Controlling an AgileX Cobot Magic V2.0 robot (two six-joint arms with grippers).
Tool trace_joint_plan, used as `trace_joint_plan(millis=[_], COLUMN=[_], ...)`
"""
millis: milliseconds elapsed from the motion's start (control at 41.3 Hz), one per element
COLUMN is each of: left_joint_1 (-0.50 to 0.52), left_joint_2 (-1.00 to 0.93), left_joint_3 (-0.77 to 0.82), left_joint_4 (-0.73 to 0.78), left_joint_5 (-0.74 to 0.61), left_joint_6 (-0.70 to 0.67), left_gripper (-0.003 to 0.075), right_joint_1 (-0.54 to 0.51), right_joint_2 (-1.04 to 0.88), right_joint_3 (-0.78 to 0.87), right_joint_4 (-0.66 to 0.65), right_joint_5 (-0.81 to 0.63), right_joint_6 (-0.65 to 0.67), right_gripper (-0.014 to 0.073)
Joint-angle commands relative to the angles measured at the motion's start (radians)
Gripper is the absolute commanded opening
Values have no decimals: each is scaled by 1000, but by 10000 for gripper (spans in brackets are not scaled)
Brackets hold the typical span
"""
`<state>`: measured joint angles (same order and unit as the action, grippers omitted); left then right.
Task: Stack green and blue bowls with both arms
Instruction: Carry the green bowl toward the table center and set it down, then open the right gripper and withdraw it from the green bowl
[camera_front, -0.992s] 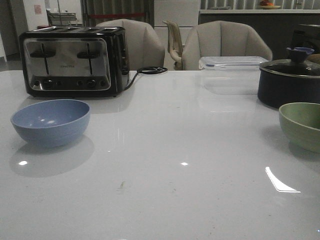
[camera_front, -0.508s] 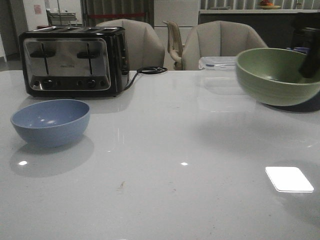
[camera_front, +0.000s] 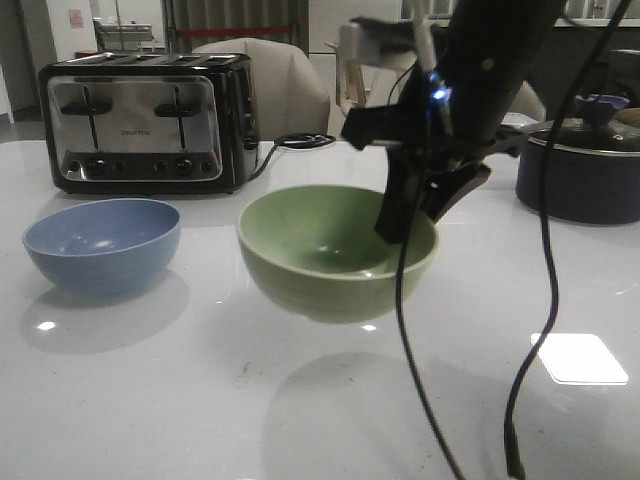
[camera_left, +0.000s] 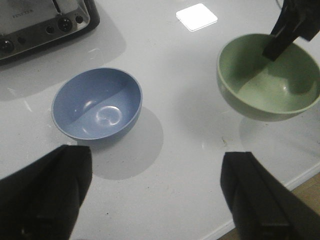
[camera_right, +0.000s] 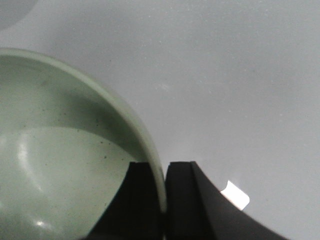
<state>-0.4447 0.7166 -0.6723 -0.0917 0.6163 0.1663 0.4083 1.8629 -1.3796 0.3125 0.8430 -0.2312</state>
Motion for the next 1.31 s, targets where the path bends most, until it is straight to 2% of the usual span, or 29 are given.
trace_joint_plan(millis=[0,169,242,387,460,653,823,968,1282], left_joint_1=[-8,-8,-8,-8,-8,-8,-8,-8,-8], left_joint_2=[3,3,3,3,3,3,3,3,3], left_joint_3=[-31,-31,-31,-31,-31,-31,-31,-31,-31], left_joint_4=[-14,-16,-16,-16,-16,-16,-16,-16,-16], left_joint_5=[-81,-81,-81,-81,-81,-81,-81,-91,-102], left_joint_6=[3,3,3,3,3,3,3,3,3], left_gripper=[581,581,581,581,581,581,581,582,581], right_joint_1=[3,3,3,2,2,10,74,116,118], right_joint_2=[-8,43,50,45,25,-104,-285,-449,-850], right_joint_3=[-34,-34,-34,-34,-34,-29,30,130,428], right_joint_4=[20,20,20,20,20,19,-19,-52,-85], right_joint_5=[-88,-125,-132,-159,-167,-154,-110,-88,-97], right_joint_6=[44,57,57,57,57,31,-48,-47,-41], right_gripper=[50,80,147,373,435,444,444,443,443])
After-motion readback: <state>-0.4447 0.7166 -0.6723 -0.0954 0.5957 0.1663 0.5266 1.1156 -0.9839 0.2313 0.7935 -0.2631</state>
